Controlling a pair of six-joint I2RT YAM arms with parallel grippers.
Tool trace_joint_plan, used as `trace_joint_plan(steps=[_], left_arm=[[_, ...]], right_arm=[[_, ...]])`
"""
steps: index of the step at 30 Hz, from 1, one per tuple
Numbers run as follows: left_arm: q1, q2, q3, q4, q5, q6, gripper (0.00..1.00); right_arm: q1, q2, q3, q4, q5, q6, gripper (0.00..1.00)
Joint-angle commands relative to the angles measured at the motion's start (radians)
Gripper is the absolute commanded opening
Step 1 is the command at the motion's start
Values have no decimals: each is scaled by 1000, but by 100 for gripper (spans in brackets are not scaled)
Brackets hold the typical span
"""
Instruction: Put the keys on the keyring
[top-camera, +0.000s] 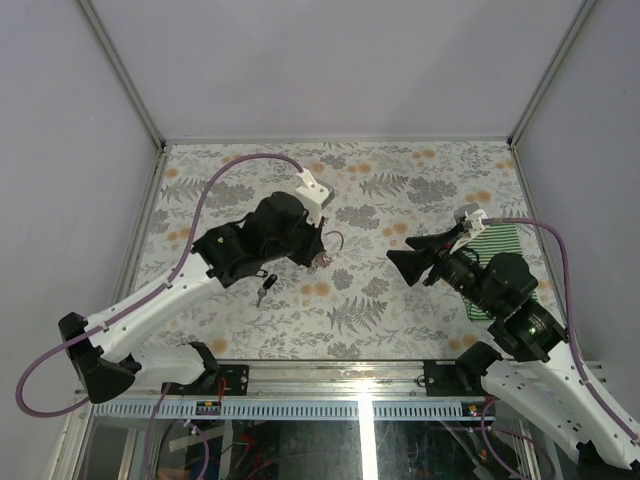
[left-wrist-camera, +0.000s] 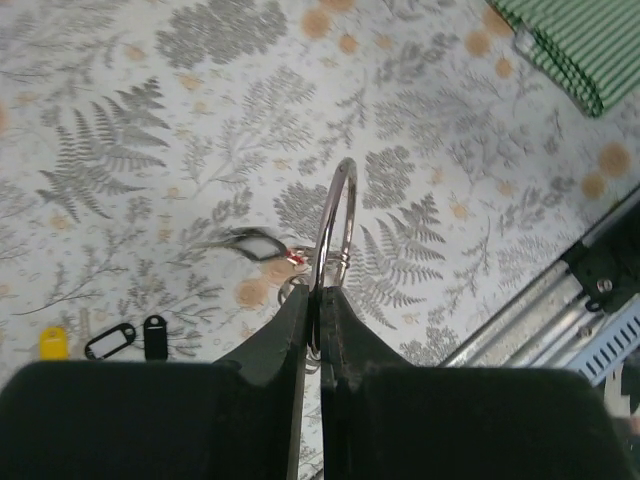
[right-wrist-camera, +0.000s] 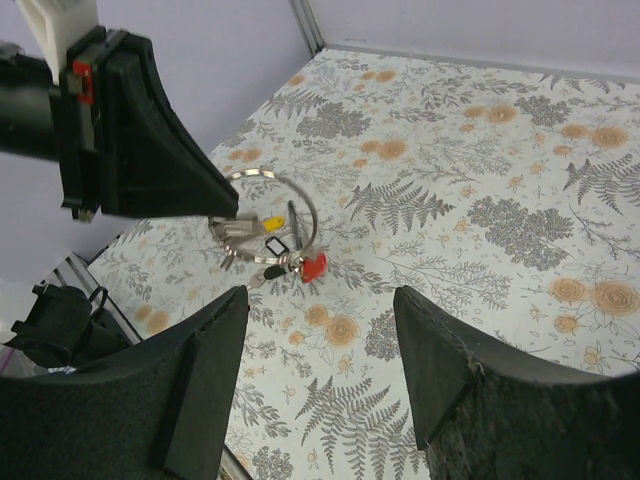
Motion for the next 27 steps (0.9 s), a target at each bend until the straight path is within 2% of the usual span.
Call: trace_joint_plan(steps=[1, 15, 27], left_arm=[[-37, 1, -29, 92, -17, -12, 0], [-26, 21, -146, 268, 91, -39, 0], [184, 103, -322, 581, 353, -123, 0]], right_arm=[[4, -14, 11, 17, 10, -11, 67], [4, -26, -6, 10, 12, -9, 67], [4, -36, -13, -3, 15, -6, 67]])
